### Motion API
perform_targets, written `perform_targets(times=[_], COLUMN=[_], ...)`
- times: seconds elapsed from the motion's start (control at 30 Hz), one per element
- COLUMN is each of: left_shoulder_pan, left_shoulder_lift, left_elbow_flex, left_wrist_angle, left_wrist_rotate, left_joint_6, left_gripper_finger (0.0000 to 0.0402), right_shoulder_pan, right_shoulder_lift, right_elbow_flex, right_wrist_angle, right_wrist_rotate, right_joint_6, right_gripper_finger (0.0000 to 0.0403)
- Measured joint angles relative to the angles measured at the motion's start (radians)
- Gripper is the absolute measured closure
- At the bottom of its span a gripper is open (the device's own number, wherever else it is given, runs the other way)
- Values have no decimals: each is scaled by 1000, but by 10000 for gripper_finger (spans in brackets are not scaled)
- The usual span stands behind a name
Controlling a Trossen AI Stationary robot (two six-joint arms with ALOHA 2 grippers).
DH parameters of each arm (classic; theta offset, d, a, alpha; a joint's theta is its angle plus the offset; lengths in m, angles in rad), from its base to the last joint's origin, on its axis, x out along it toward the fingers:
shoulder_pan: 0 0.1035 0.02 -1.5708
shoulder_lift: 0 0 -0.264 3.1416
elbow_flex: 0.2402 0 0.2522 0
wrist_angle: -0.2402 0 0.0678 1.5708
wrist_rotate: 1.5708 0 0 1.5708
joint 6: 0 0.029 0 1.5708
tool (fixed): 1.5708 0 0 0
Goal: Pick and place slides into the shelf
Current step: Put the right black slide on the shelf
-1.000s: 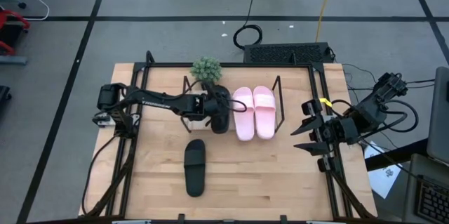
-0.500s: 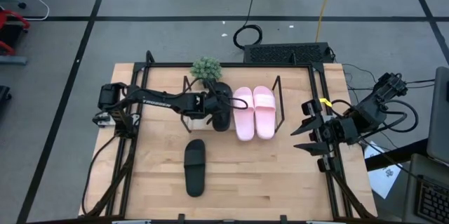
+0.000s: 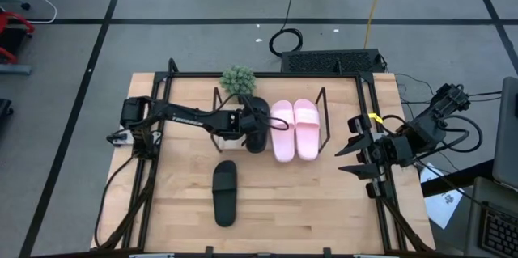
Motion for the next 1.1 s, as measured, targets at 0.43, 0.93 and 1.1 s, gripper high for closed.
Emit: perform_targets(times=[0.43,0.93,1.1], left_shoulder_pan=[-8,-12,-11], left_shoulder_lift=[3,2,2], left_elbow_flex=[0,0,0], left_wrist_angle=[11,15,13], left_wrist_rotate=[1,59,59], left_joint_6=[0,-61,-58], left_gripper_finger=[400,361,352], right_shoulder_pan=[-2,-3,-3], right_shoulder_lift=[0,0,0], right_elbow_flex=[0,0,0], right_wrist_angle=[-3,-5,-13], right_wrist_rotate=[0,0,0], right_joint_6=[-13,-8,-8], right_gripper_finger=[292,292,292])
